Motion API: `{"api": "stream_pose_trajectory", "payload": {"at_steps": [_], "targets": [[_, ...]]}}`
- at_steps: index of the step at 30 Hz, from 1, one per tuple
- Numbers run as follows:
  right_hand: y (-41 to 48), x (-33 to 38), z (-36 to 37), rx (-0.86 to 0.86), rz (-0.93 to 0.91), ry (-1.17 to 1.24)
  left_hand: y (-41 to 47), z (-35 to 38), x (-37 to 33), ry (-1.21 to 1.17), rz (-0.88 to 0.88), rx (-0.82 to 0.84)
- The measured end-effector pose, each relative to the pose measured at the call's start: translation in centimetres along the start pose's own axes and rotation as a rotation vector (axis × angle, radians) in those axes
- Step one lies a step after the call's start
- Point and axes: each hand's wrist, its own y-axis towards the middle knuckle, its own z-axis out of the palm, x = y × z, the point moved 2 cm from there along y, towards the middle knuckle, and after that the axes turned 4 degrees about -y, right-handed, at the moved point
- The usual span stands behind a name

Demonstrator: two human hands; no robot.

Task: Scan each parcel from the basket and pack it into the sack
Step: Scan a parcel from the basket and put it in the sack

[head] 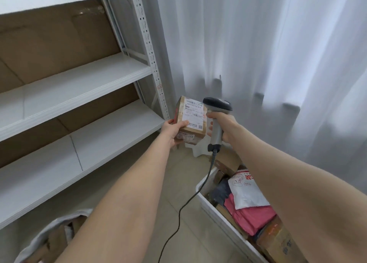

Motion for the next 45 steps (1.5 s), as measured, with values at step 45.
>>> {"api": "stream_pose_trajectory", "payload": {"at_steps": [45], "targets": [[-8.4, -39.9, 62.9, 0.332, 0.395, -0.242, -2.8, -73.0, 19.0, 0.068, -0.278, -0.542]]}}
